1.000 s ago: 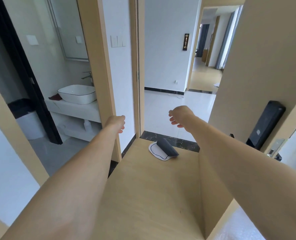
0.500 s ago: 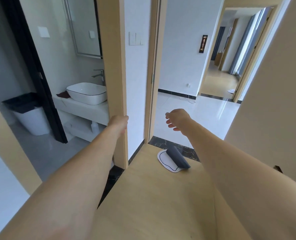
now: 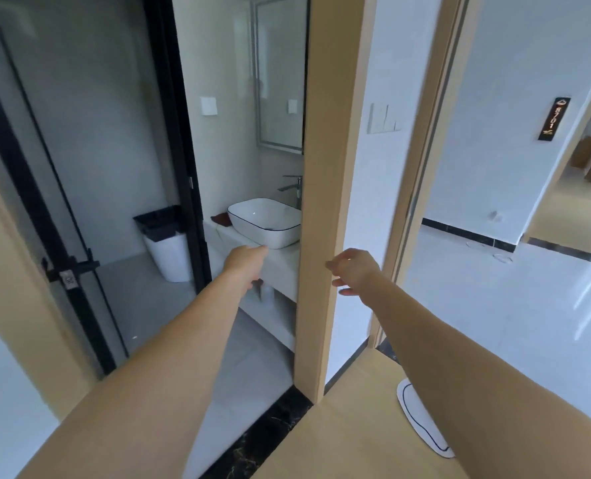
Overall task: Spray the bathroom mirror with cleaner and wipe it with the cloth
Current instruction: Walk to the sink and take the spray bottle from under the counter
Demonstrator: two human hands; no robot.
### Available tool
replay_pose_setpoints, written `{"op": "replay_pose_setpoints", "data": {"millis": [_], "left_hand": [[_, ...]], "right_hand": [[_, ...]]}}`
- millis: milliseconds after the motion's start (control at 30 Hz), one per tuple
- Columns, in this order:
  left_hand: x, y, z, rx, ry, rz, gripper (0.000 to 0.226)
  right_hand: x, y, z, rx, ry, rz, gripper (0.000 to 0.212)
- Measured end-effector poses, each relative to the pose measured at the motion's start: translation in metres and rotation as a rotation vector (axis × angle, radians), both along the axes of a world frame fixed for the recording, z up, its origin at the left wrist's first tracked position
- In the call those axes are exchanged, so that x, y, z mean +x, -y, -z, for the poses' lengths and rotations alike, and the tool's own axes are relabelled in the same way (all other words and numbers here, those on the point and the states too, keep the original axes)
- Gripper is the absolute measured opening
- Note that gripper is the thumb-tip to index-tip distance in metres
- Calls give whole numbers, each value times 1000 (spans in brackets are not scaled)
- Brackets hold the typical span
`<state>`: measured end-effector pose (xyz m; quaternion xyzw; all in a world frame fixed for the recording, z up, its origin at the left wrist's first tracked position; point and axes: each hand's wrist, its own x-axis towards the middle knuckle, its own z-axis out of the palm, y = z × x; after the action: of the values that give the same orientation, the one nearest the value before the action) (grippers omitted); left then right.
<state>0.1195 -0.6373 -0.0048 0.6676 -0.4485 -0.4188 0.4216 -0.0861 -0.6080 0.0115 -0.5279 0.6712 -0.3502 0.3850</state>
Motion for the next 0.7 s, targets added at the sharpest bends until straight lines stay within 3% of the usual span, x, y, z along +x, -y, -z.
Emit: {"op": "replay_pose_setpoints", "data": {"millis": [300, 533, 700], "left_hand": [[61, 129, -1, -13, 5, -74, 40], [107, 224, 13, 11, 21, -71, 38], [133, 272, 45, 148, 31, -92, 43]], "right_hand": [[70, 135, -6, -83, 12, -75, 23], [96, 227, 0, 16, 7, -37, 29], [123, 273, 22, 167, 30, -83, 31]]}}
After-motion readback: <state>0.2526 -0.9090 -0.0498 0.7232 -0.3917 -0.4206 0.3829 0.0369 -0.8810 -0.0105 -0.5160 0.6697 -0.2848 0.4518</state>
